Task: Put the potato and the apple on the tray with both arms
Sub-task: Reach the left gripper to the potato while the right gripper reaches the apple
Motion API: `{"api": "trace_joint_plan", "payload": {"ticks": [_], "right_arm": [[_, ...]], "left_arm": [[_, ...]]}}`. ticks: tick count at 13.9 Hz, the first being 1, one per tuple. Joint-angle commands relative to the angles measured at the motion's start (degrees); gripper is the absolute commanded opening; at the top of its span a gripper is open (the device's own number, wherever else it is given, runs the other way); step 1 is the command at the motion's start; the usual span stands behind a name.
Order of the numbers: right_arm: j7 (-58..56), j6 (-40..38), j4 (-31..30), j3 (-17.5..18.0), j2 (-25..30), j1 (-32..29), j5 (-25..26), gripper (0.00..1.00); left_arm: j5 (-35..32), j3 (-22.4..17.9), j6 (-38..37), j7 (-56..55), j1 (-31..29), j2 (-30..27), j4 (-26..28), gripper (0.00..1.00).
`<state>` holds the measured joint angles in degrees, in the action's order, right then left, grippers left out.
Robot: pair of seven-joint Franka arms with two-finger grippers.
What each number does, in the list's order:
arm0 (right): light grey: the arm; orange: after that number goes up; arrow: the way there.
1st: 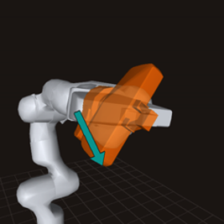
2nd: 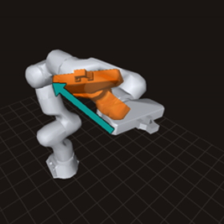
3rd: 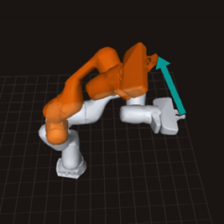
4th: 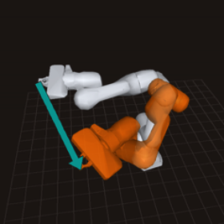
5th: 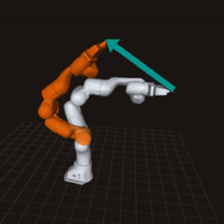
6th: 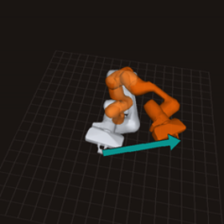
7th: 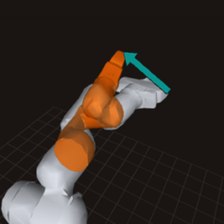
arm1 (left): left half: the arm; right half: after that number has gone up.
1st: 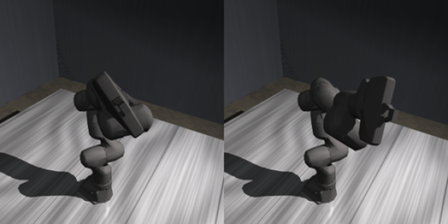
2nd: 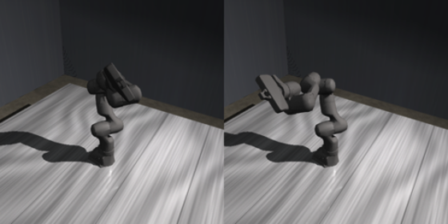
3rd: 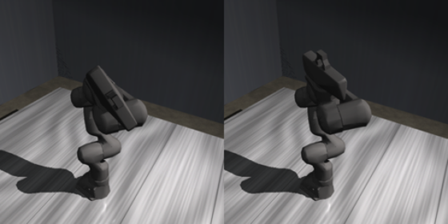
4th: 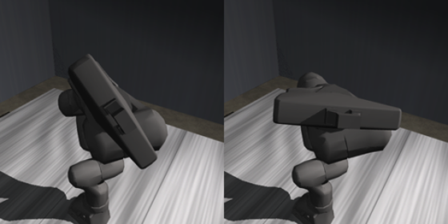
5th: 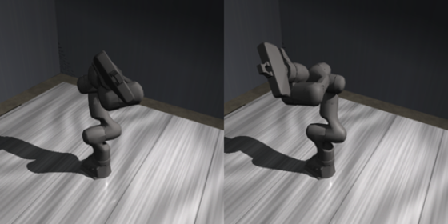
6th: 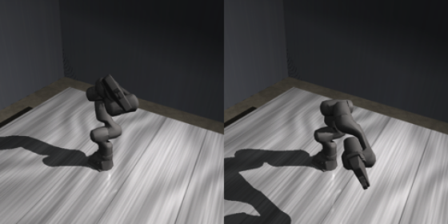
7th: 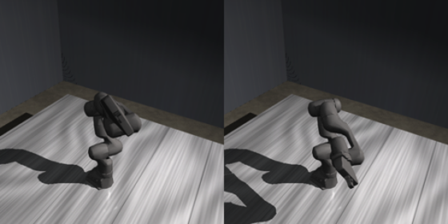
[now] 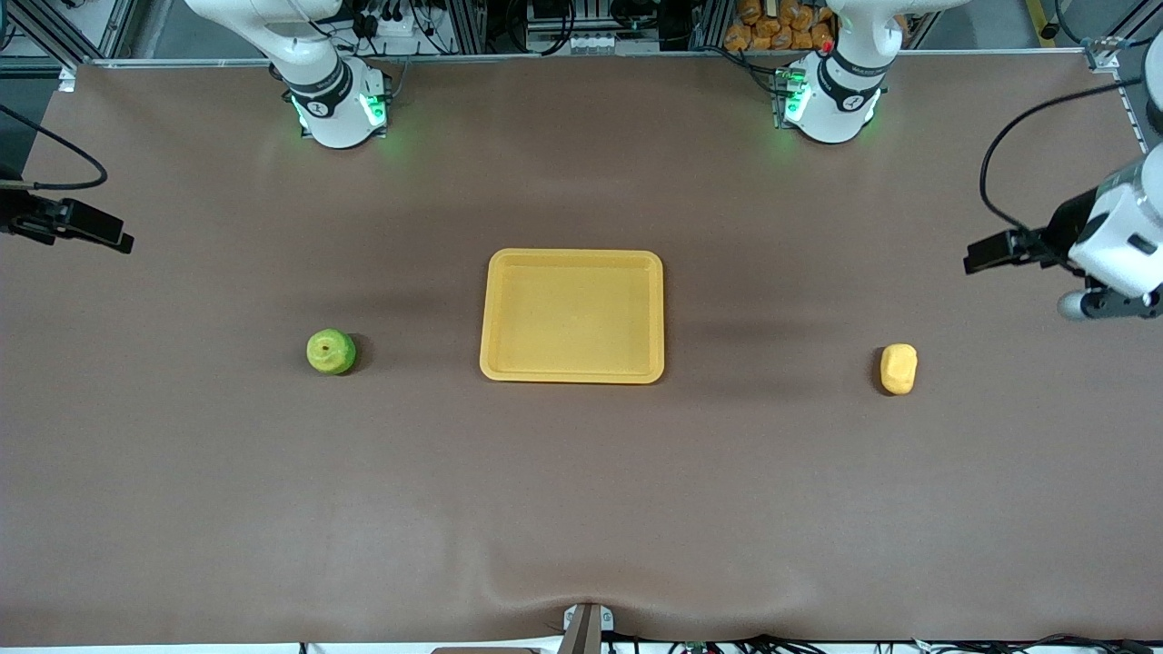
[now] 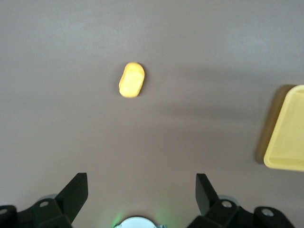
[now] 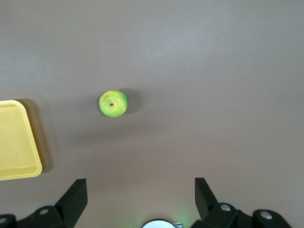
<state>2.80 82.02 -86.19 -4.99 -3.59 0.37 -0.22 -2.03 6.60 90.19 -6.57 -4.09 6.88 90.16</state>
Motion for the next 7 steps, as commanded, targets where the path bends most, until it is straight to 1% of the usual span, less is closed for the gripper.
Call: {"api": "trace_joint_plan", "payload": {"ticks": [1,2,5,7], "right_arm": [[-0.2,-0.3,0.8,0.7,-1.2,-1.1,0.0,1.0],[-0.3,-0.3,0.8,0.8,-1.3,-1.1,0.0,1.0],[-0.8,-0.2,0.8,0.8,-2.9,-1.0,-0.5,1.0],[-0.8,0.8,0.8,0.8,-4.1,-0.9,-0.9,1.0]], "left_arm": [[-1.0,0.2,5.1,-0.3,-0.1,0.6,4.1,1.0],[-1.0,0.2,6.9,-0.3,-0.1,1.2,5.2,1.0],[-5.4,0.3,11.6,-0.5,0.0,5.0,6.3,1.0],[-5.4,0.3,13.5,-0.5,-0.2,7.3,6.4,1.0]]}}
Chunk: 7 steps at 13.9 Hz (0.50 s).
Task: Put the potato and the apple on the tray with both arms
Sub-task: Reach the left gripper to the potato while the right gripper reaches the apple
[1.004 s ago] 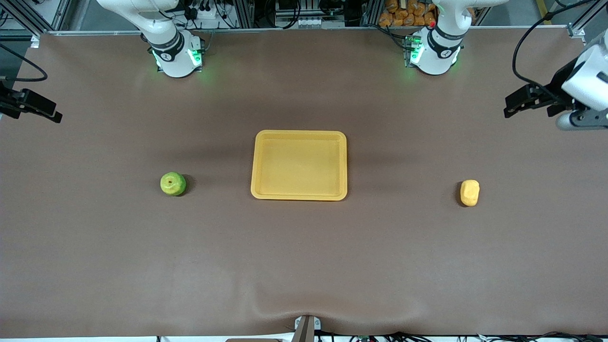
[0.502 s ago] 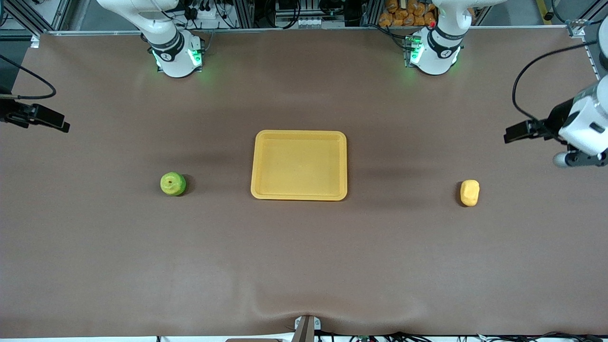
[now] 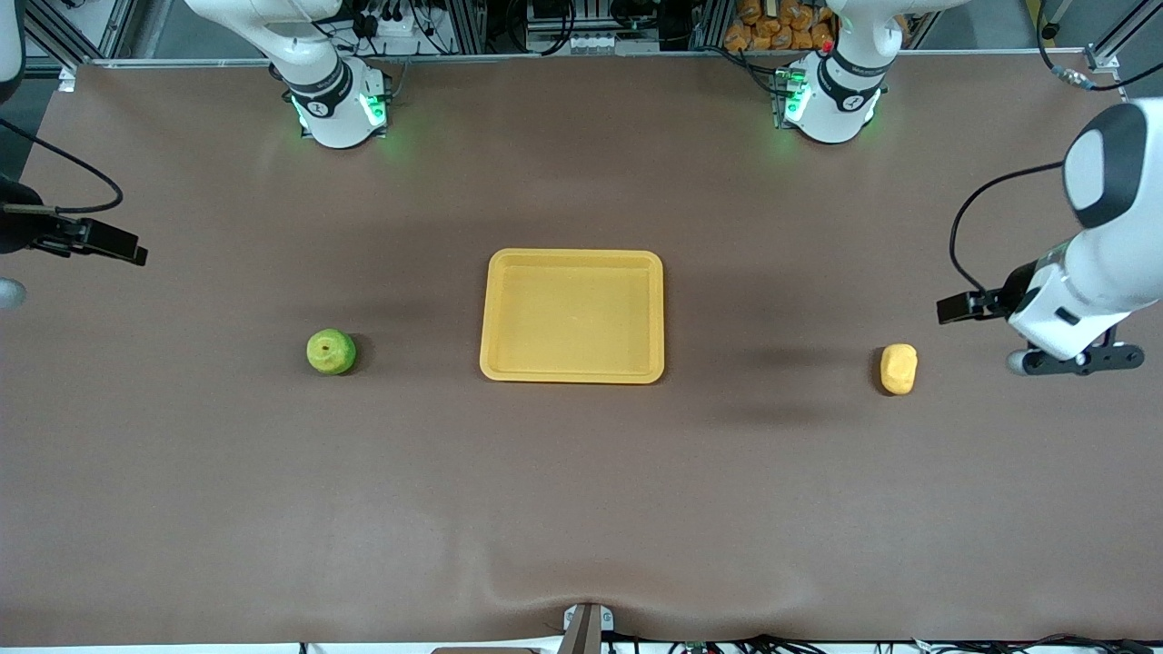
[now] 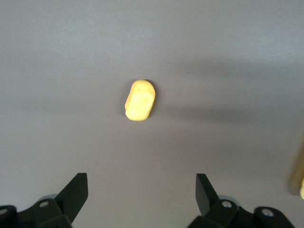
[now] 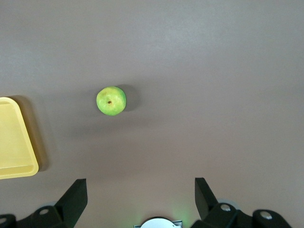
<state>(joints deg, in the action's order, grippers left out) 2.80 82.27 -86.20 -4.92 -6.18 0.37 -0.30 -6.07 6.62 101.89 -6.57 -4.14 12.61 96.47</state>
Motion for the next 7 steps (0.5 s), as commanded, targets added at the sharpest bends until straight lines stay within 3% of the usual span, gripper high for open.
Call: {"api": "trace_joint_plan", "payload": {"ticks": [1,7], "right_arm": [[-0.8,1.0,0.7,0.7,-1.7,-1.0,-0.8,1.0],[-0.8,5.0,0.4,0.7,-6.3,-0.1,-0.8,1.0]], "left_arm": [[-1.4,0.3,2.9,-0.5,-0.3,2.5,0.1,1.0],[-1.4,0.3,6.8,-0.5,-0.6,6.5,0.1,1.0]]}}
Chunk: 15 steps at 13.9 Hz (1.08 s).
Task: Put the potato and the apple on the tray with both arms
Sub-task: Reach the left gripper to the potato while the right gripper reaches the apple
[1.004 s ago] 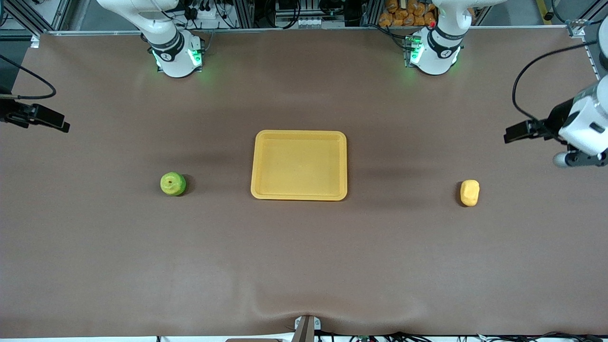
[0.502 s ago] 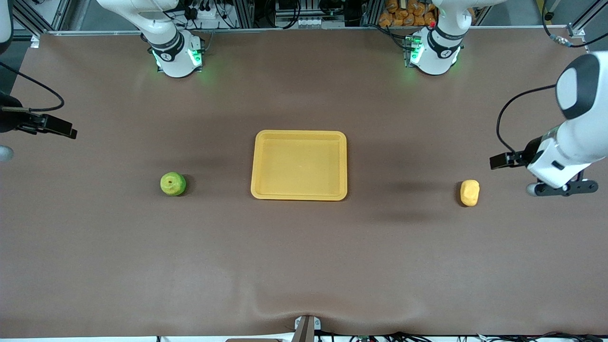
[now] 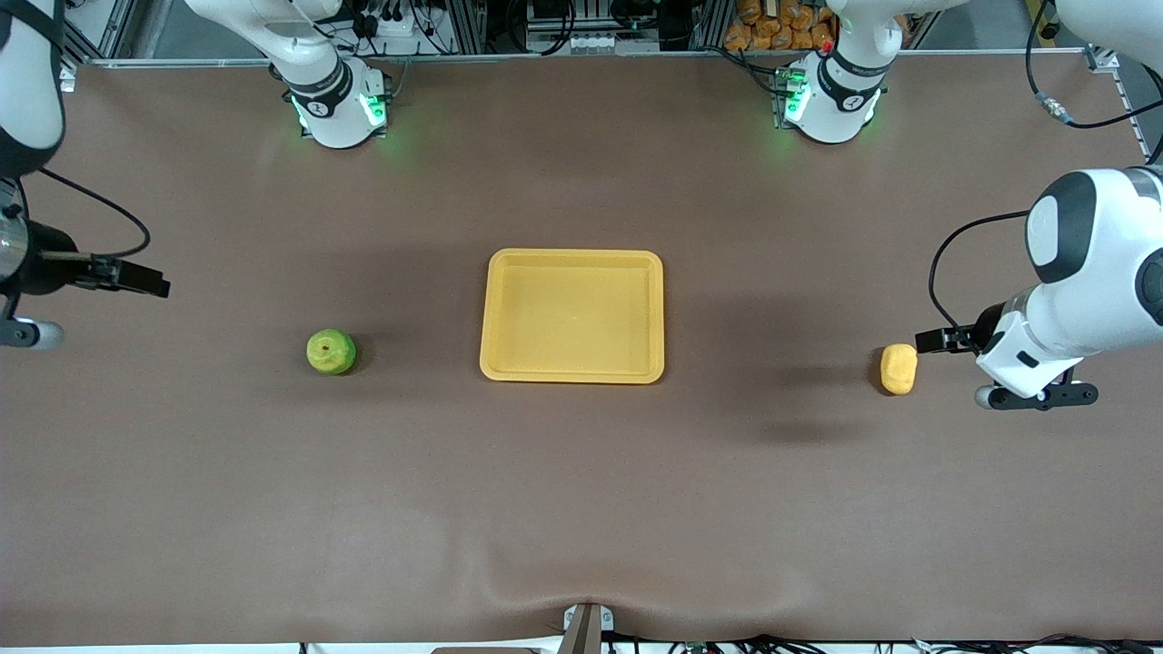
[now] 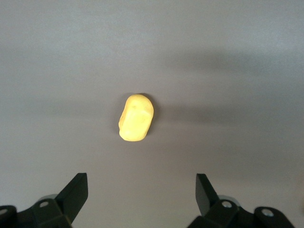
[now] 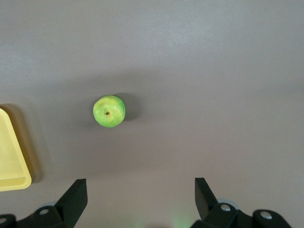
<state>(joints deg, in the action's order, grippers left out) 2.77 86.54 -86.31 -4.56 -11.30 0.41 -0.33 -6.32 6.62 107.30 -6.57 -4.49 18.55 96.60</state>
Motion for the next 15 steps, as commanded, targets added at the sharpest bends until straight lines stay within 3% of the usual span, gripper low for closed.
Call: {"api": "trace_joint_plan", "payload": {"ticks": [1,4,9,15], "right_arm": [[-0.7,0.8,0.4,0.3,-1.5,-0.1,-0.8,1.0],[-0.7,1.6,0.4,0.5,-3.1,-0.1,-0.8,1.0],[-0.7,3.9,0.3,0.6,-6.2,1.6,-0.8,1.0],[-0.4,10.4,-4.2,0.6,-7.5,2.4,-0.9,1.0]], "left_arm": [[-1.2,0.3,1.7,-0.5,-0.3,1.2,0.1,1.0],[-1.2,0.3,3.2,-0.5,-1.0,2.1,1.2,1.0],[-1.2,0.2,11.3,-0.5,-1.3,2.2,7.8,1.0],[-1.2,0.2,13.5,-0.4,-2.5,5.9,8.1,1.0]]}}
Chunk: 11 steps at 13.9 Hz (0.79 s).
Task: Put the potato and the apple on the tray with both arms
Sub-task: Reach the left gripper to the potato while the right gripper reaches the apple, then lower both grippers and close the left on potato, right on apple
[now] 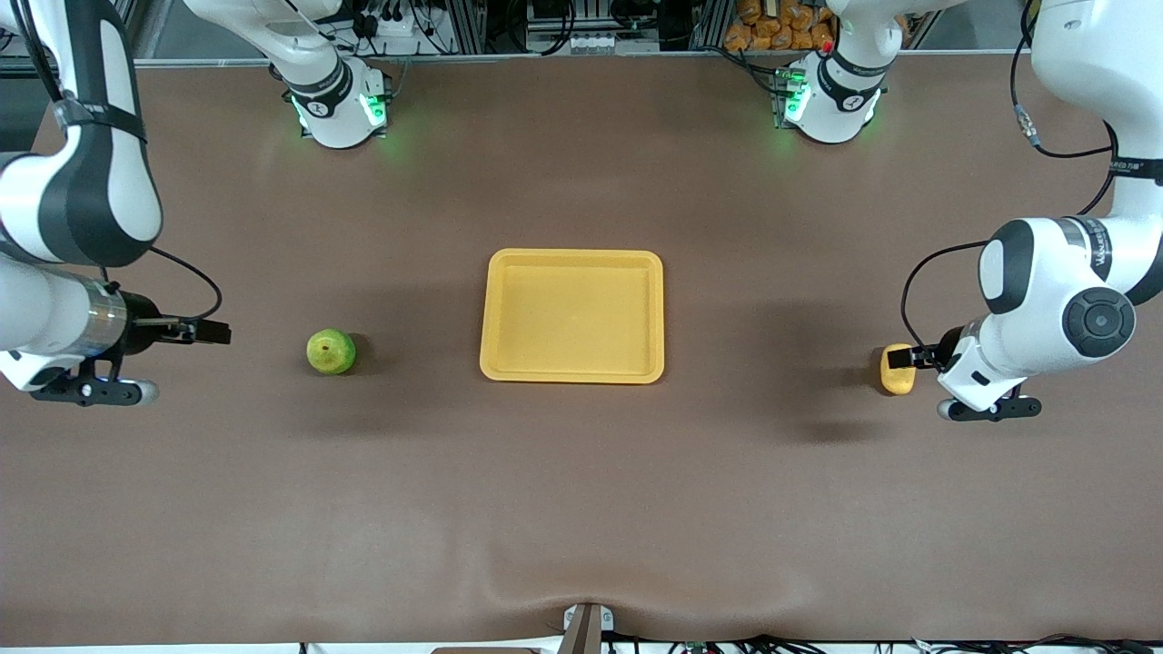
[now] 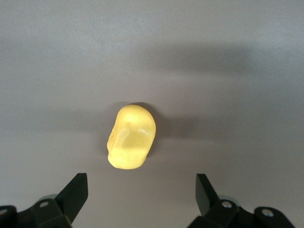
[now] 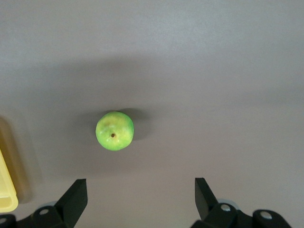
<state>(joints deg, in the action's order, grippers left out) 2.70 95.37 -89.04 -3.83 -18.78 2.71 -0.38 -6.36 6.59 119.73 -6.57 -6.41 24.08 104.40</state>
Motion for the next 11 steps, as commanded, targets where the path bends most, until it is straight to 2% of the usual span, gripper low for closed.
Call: {"api": "trace_joint_plan", "payload": {"ticks": [1,7,11], "right_arm": [[-0.3,1.7,-1.4,0.0,-0.5,0.2,-0.8,1.0],[-0.3,3.8,-1.7,0.0,-3.3,1.2,-0.8,1.0],[-0.2,8.2,-5.3,0.0,-3.5,1.7,-0.8,1.0]], "left_arm": [[-1.2,0.3,1.5,-0.4,-0.8,0.9,0.3,1.0],[-1.5,0.3,5.0,0.7,-2.1,4.9,0.3,1.0],[-3.4,0.3,6.2,0.7,-2.2,6.9,0.3,1.0]]}}
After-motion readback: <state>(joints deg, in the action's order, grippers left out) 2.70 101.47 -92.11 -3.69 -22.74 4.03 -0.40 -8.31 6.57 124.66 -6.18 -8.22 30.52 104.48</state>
